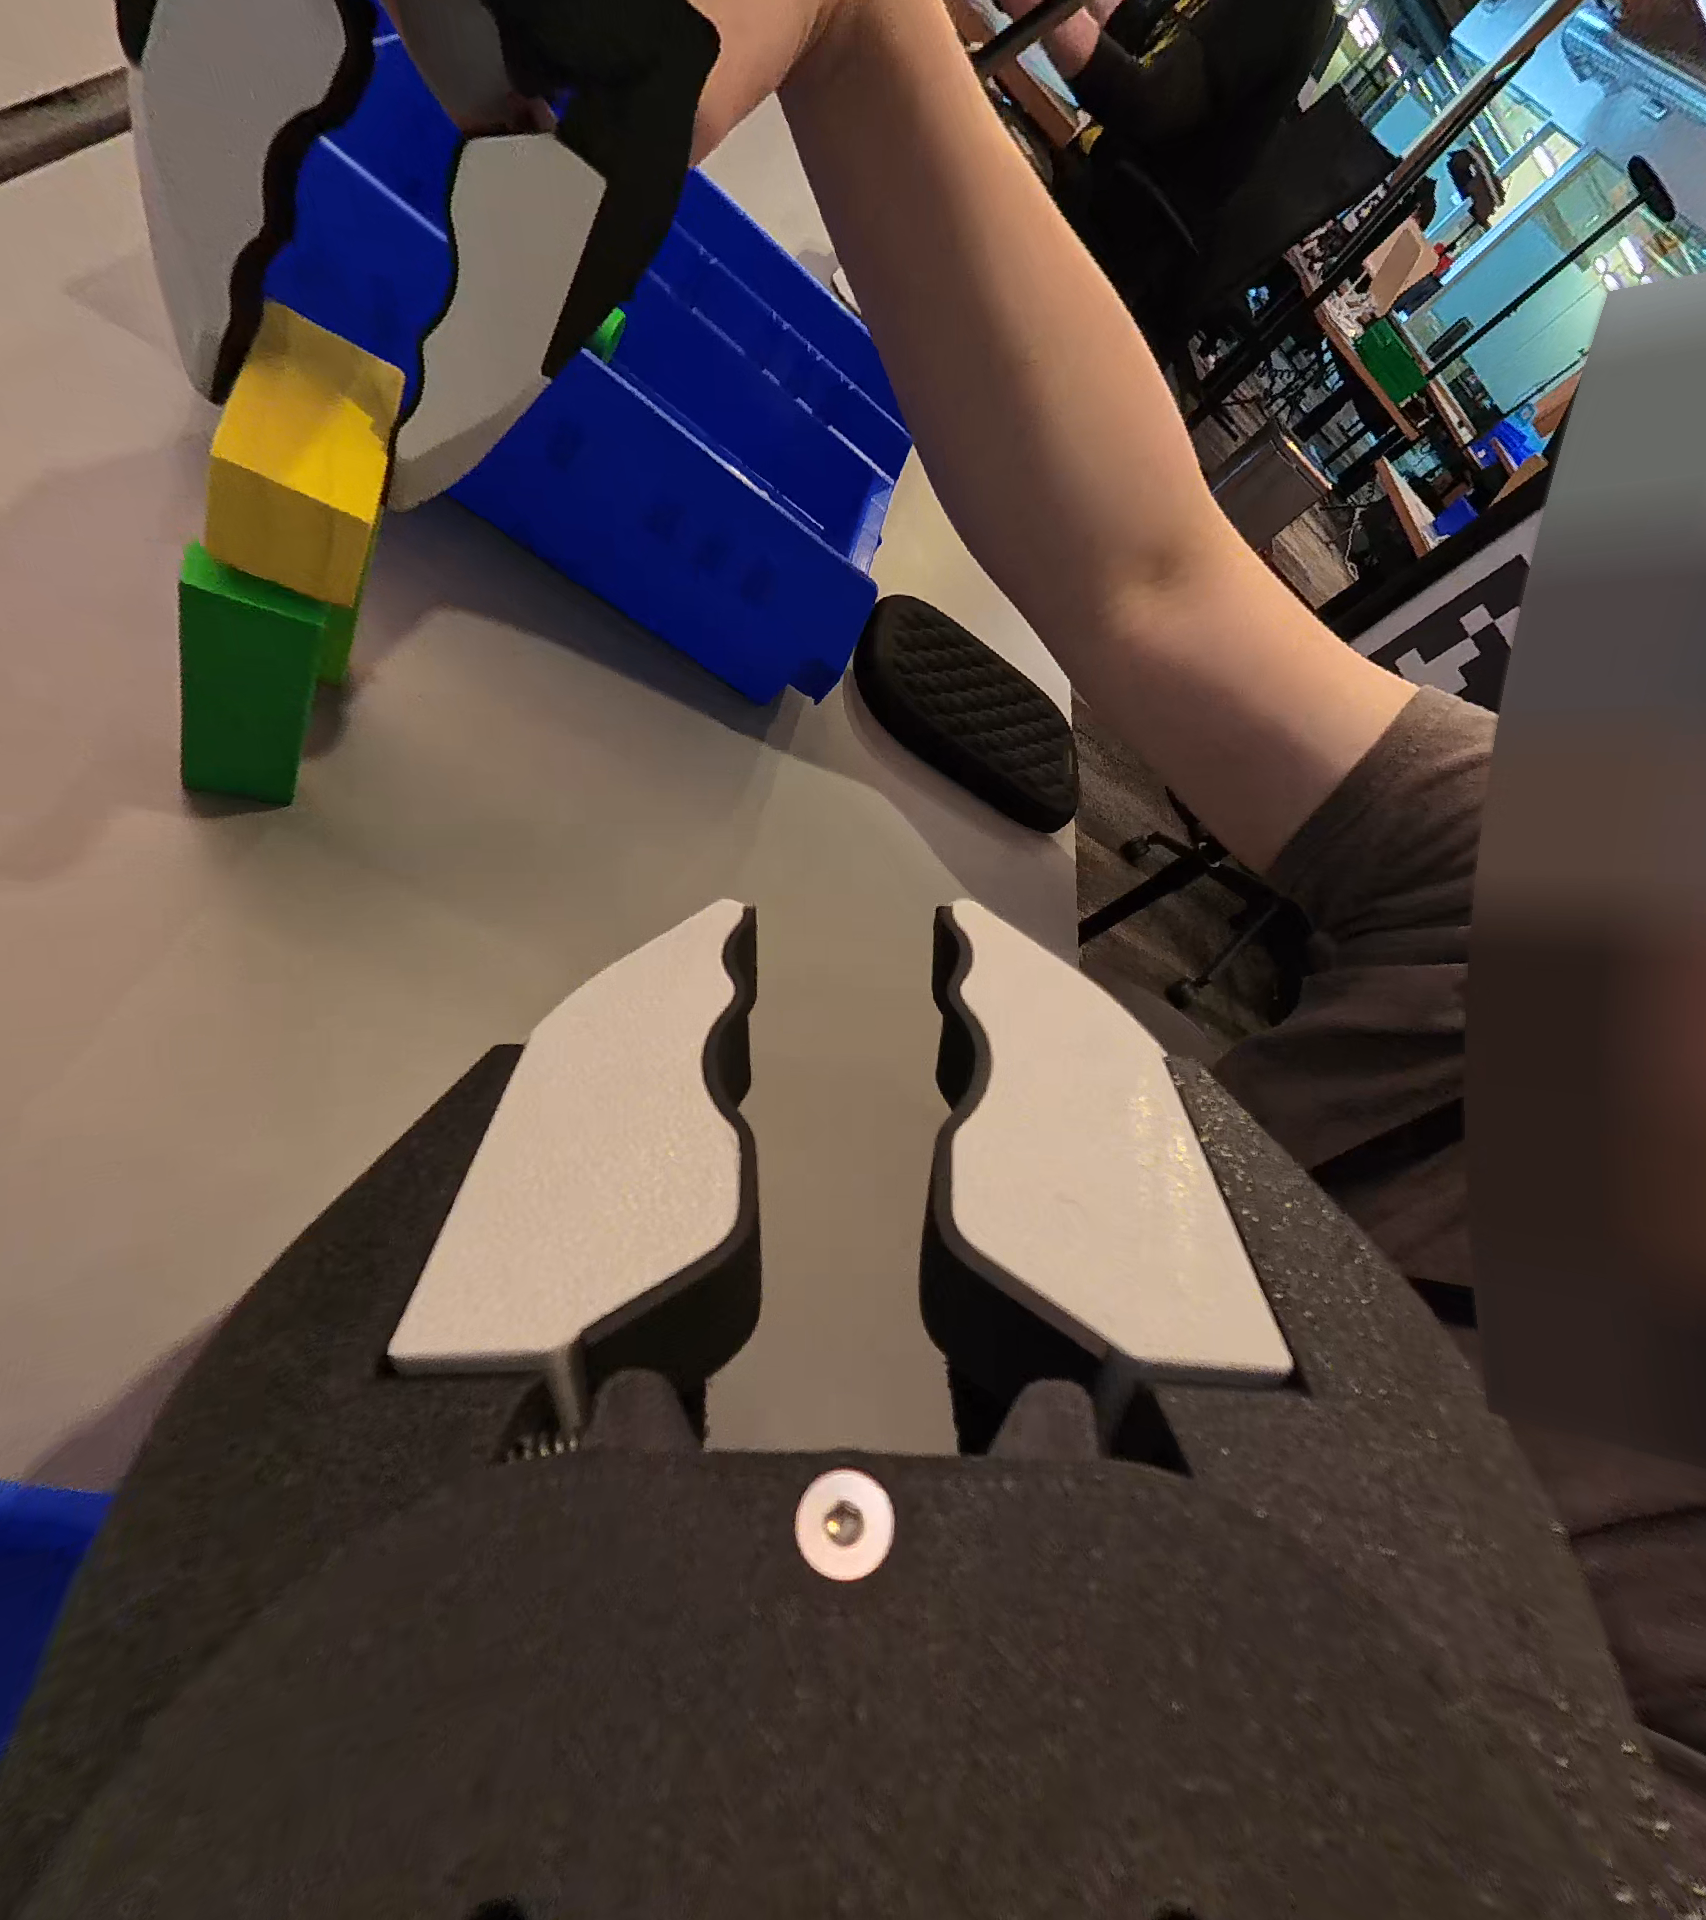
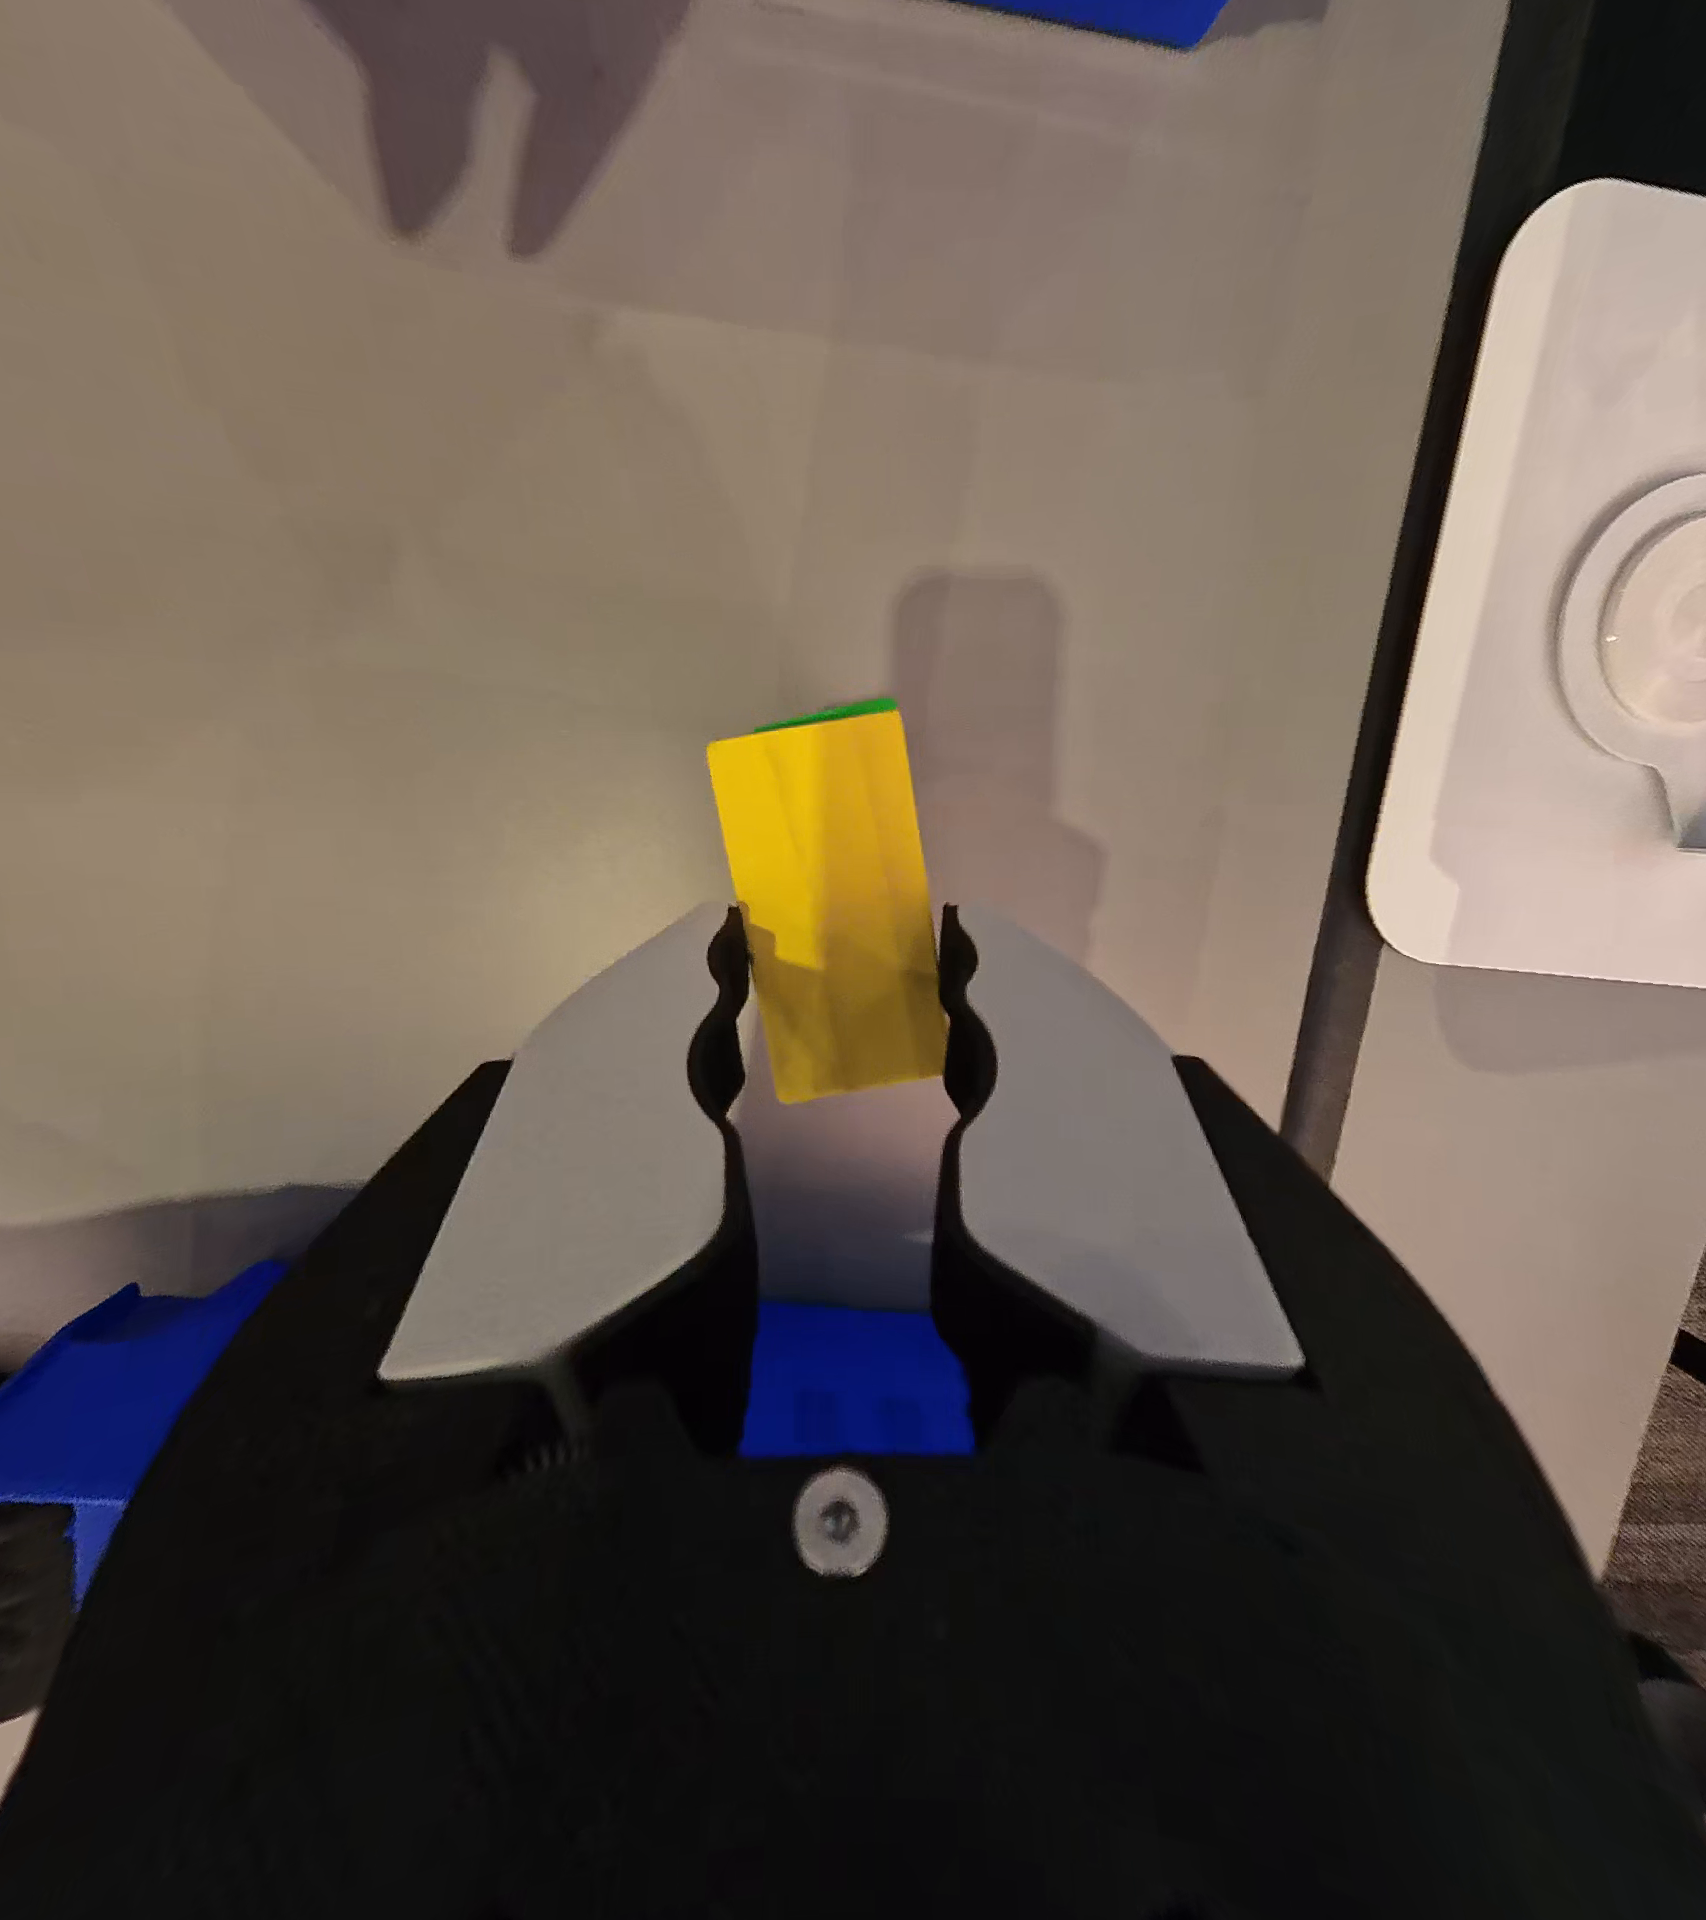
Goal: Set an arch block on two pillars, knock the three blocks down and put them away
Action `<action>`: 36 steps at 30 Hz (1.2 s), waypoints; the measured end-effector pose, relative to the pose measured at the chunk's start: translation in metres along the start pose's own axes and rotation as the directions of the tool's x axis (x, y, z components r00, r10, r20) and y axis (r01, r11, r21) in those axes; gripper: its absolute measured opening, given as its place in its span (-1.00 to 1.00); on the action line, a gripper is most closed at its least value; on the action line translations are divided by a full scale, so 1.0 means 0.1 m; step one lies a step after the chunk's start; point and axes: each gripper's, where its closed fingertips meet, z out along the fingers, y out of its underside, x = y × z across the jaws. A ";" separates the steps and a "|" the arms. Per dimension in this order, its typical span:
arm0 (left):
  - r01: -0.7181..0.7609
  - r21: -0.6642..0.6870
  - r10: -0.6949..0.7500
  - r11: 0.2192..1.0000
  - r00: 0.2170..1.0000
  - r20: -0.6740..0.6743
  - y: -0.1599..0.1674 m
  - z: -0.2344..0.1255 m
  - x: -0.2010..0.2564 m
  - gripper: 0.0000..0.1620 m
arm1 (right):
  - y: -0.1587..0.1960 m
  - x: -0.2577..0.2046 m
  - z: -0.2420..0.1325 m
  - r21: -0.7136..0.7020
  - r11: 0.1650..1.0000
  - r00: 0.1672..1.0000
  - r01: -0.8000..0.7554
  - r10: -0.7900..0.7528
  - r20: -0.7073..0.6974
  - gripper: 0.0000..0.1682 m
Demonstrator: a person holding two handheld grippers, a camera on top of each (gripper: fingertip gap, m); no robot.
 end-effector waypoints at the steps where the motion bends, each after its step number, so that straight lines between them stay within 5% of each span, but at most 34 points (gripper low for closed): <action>1: -0.001 -0.004 0.001 1.000 1.000 0.000 0.01 0.01 0.00 -0.60 | 0.00 0.00 0.01 0.002 1.000 1.000 -0.006 0.006 0.002 -0.56; 20: 0.020 -0.057 -0.020 0.998 1.000 -0.006 0.09 0.08 0.00 -0.63 | 0.00 0.04 0.02 0.021 0.999 0.998 -0.038 0.039 -0.050 -0.43; 27: -0.019 0.008 0.019 1.000 1.000 0.012 -0.03 -0.05 0.05 -0.63 | -0.18 -0.04 -0.42 0.178 0.984 0.977 0.004 0.034 -0.211 -0.32; 31: -0.087 0.102 0.081 0.991 0.995 0.056 -0.19 -0.27 0.13 -0.63 | -0.33 -0.13 -0.92 0.414 0.910 0.876 -0.001 0.201 -0.439 -0.33; 36: -0.185 0.184 0.151 0.965 0.971 0.184 -0.30 -0.59 0.10 -0.63 | -0.20 -0.20 -1.42 0.677 0.727 0.565 -0.116 0.609 -0.557 -0.33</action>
